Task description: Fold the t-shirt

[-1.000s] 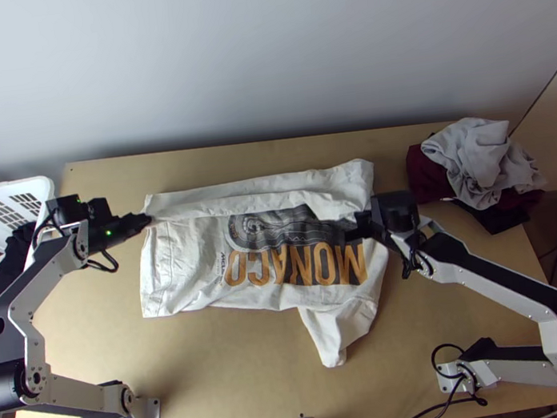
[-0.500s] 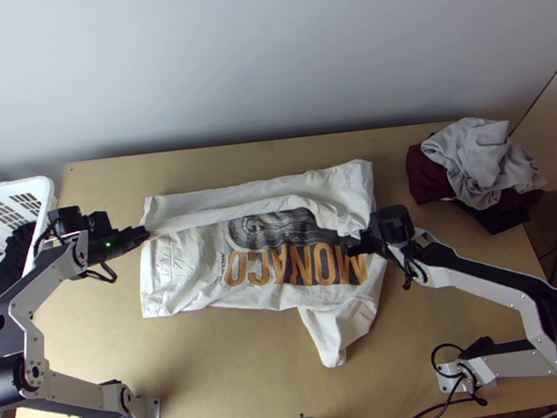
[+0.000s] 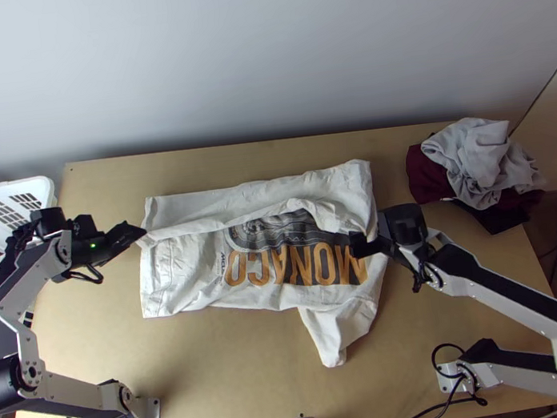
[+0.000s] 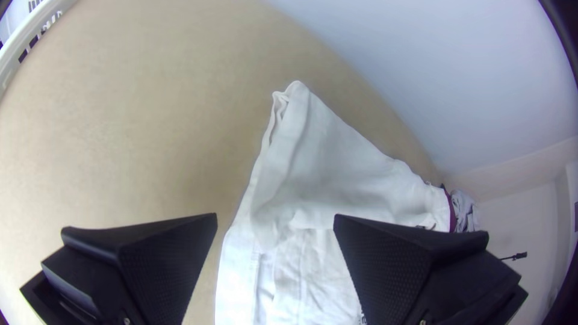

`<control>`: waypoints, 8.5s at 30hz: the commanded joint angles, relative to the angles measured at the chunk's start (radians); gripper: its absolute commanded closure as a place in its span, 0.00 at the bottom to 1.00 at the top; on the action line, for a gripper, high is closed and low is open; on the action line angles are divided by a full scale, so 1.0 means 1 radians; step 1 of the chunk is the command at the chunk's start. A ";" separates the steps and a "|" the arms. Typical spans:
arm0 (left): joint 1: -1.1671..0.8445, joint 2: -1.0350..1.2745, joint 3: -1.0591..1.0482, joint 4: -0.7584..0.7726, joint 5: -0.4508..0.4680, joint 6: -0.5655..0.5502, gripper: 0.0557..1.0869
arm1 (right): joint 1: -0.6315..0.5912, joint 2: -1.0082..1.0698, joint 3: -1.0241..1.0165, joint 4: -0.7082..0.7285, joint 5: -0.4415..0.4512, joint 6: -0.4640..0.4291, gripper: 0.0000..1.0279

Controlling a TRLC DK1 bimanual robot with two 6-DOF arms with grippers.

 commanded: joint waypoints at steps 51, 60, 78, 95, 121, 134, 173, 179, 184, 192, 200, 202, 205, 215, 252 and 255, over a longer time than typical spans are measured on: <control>-0.085 -0.082 -0.111 -0.570 -0.068 0.655 0.05 | 0.328 0.008 -0.045 -0.644 -0.490 -0.193 0.04; -0.093 -0.042 -0.092 -0.438 -0.068 0.601 0.21 | 0.256 0.088 -0.022 -0.526 -0.485 -0.185 0.16; -0.096 -0.028 -0.119 -0.387 -0.053 0.471 0.97 | 0.226 -0.010 0.050 -0.455 -0.482 -0.135 0.97; -0.090 0.000 0.319 -0.568 -0.014 0.293 0.97 | -0.029 0.045 0.498 -0.590 -0.502 -0.197 0.97; -0.097 0.547 0.785 -0.536 -0.010 -0.117 0.97 | -0.291 0.617 0.844 -0.446 -0.507 -0.240 0.97; -0.160 0.635 0.797 -0.515 -0.011 -0.183 0.97 | -0.297 0.809 0.855 -0.305 -0.496 -0.225 0.97; -0.019 0.422 0.667 -0.669 0.070 0.044 0.09 | -0.294 0.108 0.794 -0.631 -0.490 -0.214 0.04; -0.002 0.458 0.661 -0.637 0.070 0.127 0.09 | -0.239 0.025 0.830 -0.714 -0.488 -0.162 0.04; -0.022 0.520 0.675 -0.613 0.073 0.159 0.09 | -0.199 0.013 0.889 -0.745 -0.488 -0.113 0.04; -0.079 0.600 0.736 -0.611 0.162 0.095 0.09 | -0.198 0.039 0.906 -0.748 -0.467 -0.092 0.04; -0.137 0.635 0.771 -0.611 0.257 0.035 0.10 | -0.205 0.065 0.876 -0.748 -0.467 -0.070 0.04; -0.147 0.638 0.753 -0.584 0.257 0.032 0.36 | -0.205 0.067 0.876 -0.746 -0.467 -0.066 0.04; -0.147 0.644 0.742 -0.530 0.257 -0.008 0.96 | -0.205 0.065 0.878 -0.745 -0.467 -0.059 0.04; -0.064 0.567 0.767 -0.547 0.193 -0.020 0.97 | -0.207 0.042 0.837 -0.742 -0.467 -0.058 0.04; -0.575 0.466 1.047 -0.729 -0.108 -0.160 0.97 | -0.238 -0.242 0.398 -0.526 -0.467 -0.023 0.04; -0.614 0.495 1.086 -0.729 -0.109 -0.178 0.97 | -0.238 -0.243 0.390 -0.518 -0.465 -0.024 0.04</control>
